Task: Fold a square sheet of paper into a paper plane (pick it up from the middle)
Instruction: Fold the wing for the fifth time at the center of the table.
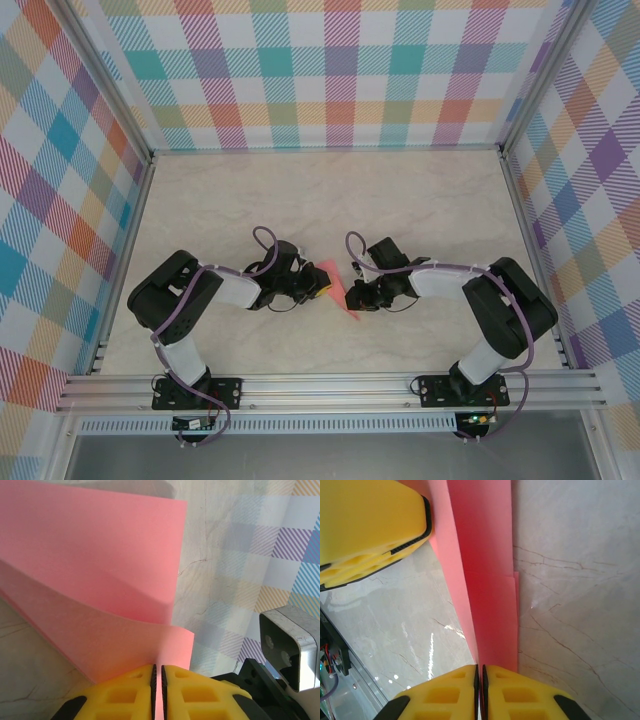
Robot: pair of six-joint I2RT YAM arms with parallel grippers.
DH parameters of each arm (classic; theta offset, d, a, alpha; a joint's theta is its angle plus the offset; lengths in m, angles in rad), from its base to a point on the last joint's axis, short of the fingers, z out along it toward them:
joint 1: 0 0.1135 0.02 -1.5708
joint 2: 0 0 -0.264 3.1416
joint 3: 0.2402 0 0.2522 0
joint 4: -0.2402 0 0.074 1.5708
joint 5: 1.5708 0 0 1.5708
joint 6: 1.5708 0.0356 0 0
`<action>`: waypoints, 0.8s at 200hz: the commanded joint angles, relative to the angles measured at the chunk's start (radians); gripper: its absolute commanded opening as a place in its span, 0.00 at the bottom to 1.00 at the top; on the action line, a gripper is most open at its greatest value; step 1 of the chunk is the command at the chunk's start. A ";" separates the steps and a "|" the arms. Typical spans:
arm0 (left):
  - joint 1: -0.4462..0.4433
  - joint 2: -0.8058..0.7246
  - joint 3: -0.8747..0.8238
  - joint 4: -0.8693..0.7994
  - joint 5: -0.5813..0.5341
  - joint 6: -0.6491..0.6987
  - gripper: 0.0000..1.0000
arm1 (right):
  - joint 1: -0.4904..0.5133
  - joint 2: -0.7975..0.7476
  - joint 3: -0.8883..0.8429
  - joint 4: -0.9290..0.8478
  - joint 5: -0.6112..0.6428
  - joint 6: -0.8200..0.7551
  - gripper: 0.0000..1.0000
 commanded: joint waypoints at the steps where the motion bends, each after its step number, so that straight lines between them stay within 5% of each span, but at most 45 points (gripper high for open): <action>1: -0.017 -0.029 0.000 0.039 0.026 0.020 0.15 | -0.004 0.020 0.002 0.008 -0.006 -0.010 0.12; 160: -0.067 0.008 -0.005 0.115 0.031 0.015 0.18 | -0.025 0.048 0.004 0.009 -0.043 -0.007 0.13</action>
